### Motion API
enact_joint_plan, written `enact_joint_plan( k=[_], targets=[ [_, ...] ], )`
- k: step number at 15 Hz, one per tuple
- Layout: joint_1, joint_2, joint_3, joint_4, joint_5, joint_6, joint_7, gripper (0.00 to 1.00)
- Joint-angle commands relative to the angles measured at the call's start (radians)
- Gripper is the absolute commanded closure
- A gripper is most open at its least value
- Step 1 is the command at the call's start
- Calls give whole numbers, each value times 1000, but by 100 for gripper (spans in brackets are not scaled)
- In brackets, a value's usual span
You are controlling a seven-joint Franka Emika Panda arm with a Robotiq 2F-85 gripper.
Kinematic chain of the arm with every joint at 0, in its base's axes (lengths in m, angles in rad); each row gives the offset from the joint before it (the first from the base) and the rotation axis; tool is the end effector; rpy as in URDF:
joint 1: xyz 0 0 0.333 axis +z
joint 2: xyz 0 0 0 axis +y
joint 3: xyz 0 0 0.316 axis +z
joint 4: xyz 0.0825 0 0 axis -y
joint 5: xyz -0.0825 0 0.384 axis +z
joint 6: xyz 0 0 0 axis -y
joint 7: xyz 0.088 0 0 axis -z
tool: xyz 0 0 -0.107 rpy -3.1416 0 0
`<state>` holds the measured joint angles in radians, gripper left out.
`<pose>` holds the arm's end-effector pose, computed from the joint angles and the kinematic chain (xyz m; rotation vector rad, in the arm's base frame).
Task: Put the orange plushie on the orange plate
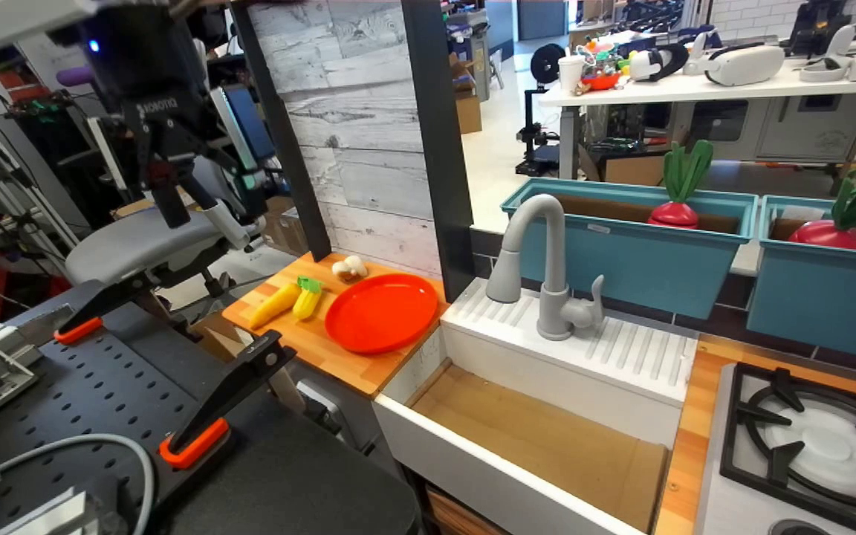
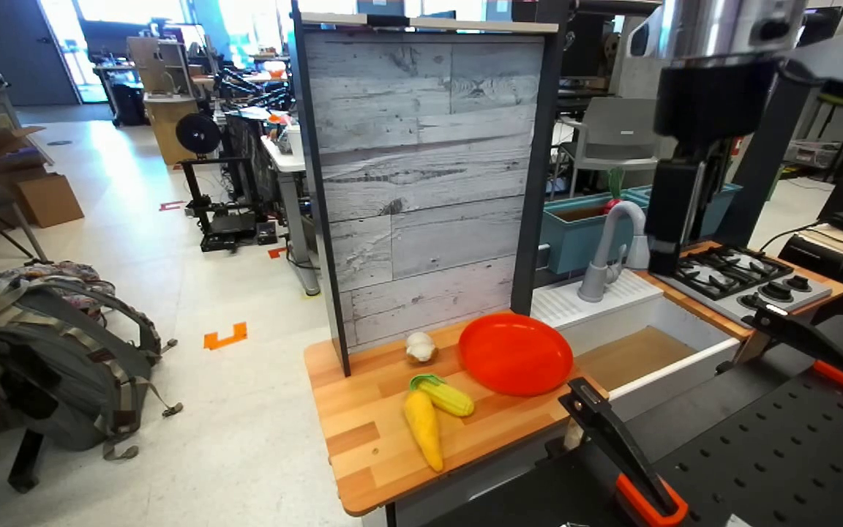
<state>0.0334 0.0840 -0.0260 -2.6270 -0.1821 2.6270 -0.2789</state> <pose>0.4223 0.0072 0.2123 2.9885 0.6819 -0.1451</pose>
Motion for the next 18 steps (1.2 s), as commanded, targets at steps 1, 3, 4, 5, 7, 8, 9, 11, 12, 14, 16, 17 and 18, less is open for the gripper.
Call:
enact_joint_plan(
  k=[1,3,4,5,7,8,9,11,12,14,16,17,18],
  targets=[
    [5,188,68,94,62,62,-36,0],
    [4,265,97,150,52,69,-23,0],
    [3,297,107,180,46,64,-21,0],
    [1,331,118,215,45,59,-22,0],
    [2,394,134,285,44,42,-18,0],
    [7,426,138,321,40,28,-12,0],
    [11,459,141,357,37,21,-8,0],
    [21,520,147,424,34,6,1,0],
    [24,547,150,454,34,0,3,0],
    [42,604,147,512,24,-12,11,0],
    [59,652,145,564,19,-28,16,0],
    [67,673,145,587,19,-37,19,0],
    [69,693,152,609,23,-47,16,0]
  ],
)
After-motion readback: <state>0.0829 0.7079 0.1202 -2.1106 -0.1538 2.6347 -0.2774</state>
